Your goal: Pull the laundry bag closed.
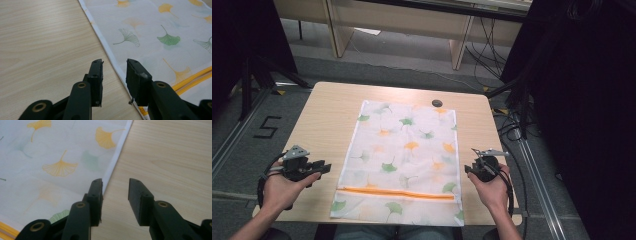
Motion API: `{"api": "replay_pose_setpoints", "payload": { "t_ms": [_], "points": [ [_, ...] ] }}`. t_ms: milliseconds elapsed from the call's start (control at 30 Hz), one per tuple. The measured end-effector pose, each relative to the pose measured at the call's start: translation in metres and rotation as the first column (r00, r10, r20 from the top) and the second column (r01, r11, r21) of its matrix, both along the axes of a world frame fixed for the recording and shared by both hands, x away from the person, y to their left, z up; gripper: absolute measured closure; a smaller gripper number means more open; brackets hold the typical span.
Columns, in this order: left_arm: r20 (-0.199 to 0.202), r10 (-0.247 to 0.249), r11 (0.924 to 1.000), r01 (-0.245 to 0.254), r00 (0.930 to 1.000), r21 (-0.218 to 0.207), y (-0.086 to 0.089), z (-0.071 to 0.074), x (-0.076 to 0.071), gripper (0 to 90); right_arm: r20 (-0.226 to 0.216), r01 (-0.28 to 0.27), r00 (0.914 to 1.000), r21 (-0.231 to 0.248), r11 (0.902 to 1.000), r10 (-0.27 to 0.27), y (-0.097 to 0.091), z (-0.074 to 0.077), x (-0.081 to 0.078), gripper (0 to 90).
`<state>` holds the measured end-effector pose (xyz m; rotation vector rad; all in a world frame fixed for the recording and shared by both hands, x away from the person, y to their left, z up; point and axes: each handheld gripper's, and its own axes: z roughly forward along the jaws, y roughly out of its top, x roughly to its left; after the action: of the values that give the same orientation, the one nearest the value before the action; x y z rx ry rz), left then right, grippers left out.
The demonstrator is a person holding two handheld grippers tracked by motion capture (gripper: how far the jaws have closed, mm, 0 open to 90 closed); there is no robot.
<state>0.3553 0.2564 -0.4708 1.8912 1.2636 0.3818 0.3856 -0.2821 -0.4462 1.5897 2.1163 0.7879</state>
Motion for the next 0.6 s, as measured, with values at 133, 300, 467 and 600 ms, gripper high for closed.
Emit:
{"api": "replay_pose_setpoints", "payload": {
  "t_ms": [133,300,467,600],
  "points": [
    [-0.003,0.002,1.0000,-0.002,1.0000,-0.002,0.000,0.000,0.000,65.7,0.009,0.016,0.9998,-0.031,0.9994,-0.016,-0.001,0.000,0.001,64.8],
    [-0.003,0.002,1.0000,-0.002,1.0000,0.000,-0.001,0.000,0.000,65.6,-0.002,0.009,1.0000,0.012,0.9999,-0.009,0.005,0.001,0.000,64.7],
    [-0.017,-0.019,0.9998,0.019,0.9997,0.003,-0.004,-0.001,0.002,68.5,0.017,-0.031,0.9994,0.005,0.9995,0.031,0.016,0.004,0.001,65.3],
    [-0.077,-0.084,0.9923,0.091,0.9935,0.085,-0.011,0.002,0.011,72.6,-0.023,-0.139,0.9899,0.050,0.9890,0.140,0.039,0.008,0.001,68.4]
  ]
}}
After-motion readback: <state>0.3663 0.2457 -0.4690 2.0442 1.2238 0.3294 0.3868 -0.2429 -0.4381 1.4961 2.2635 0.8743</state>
